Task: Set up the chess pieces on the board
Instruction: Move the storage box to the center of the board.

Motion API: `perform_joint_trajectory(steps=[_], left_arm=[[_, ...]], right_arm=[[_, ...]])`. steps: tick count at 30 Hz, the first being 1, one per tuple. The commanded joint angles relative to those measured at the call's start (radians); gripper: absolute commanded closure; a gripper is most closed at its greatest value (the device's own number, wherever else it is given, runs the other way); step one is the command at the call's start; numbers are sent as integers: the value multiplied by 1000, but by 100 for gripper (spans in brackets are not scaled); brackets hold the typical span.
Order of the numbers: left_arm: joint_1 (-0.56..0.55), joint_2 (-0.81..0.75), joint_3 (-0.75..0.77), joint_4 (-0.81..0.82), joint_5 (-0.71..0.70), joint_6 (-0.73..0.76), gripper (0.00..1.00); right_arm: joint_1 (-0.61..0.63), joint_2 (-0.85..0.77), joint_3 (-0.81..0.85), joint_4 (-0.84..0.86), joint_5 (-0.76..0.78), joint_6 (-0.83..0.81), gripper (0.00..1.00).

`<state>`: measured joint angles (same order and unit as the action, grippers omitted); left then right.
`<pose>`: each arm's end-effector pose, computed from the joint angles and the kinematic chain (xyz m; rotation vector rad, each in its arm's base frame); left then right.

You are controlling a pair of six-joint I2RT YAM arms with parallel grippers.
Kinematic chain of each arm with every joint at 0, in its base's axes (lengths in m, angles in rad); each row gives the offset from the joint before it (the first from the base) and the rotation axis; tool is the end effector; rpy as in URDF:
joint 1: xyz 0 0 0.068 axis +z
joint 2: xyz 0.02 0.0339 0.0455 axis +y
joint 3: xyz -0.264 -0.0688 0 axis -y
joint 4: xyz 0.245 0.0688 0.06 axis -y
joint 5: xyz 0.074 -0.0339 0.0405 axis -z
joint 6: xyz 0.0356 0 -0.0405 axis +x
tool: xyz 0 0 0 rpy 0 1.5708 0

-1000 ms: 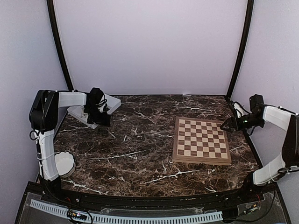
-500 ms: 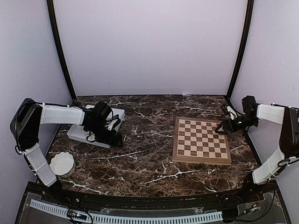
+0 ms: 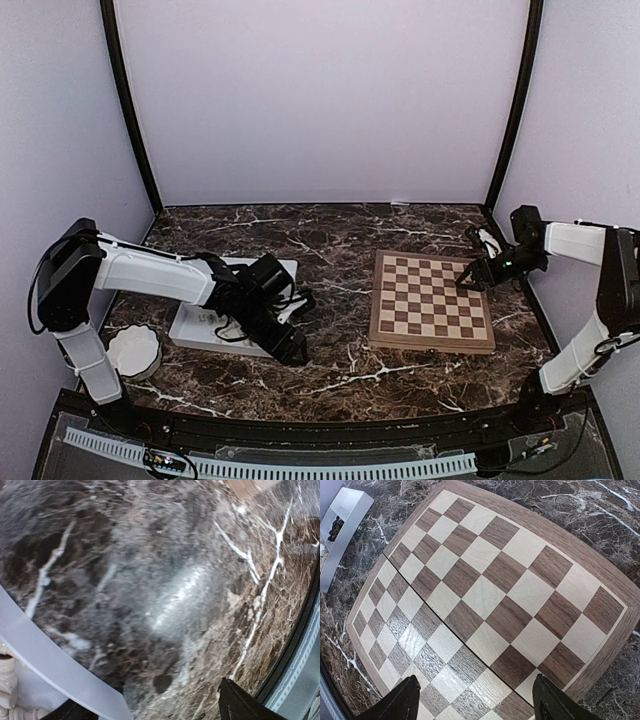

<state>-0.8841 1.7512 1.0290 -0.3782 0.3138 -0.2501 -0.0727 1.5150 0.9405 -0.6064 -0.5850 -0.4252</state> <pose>0.2069 -0.2697 0.1601 0.9802 2.6451 -0.7390 0.2836 -0.0009 0.1984 -0.5983 2.4921 0.6222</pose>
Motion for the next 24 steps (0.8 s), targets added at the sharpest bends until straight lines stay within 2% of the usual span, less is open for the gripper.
perform_joint_trajectory(steps=[1, 6, 11, 16, 19, 24], left_arm=[[-57, 16, 16, -77, 40, 12, 17], [-72, -97, 102, -145, 10, 58, 18], [-33, -184, 288, -272, -228, 134, 13], [68, -199, 252, -394, -363, 167, 13], [117, -208, 190, -416, -382, 169, 25], [160, -218, 90, -383, -320, 201, 40]], right_arm=[[4, -18, 15, -9, -6, -9, 21], [4, -30, 43, -78, -35, -44, 21], [8, -105, 61, -96, -38, -59, 21], [20, -198, 38, -70, -27, -84, 27], [27, -262, -6, -20, -38, -88, 31], [35, -287, -18, -4, -11, -74, 34]])
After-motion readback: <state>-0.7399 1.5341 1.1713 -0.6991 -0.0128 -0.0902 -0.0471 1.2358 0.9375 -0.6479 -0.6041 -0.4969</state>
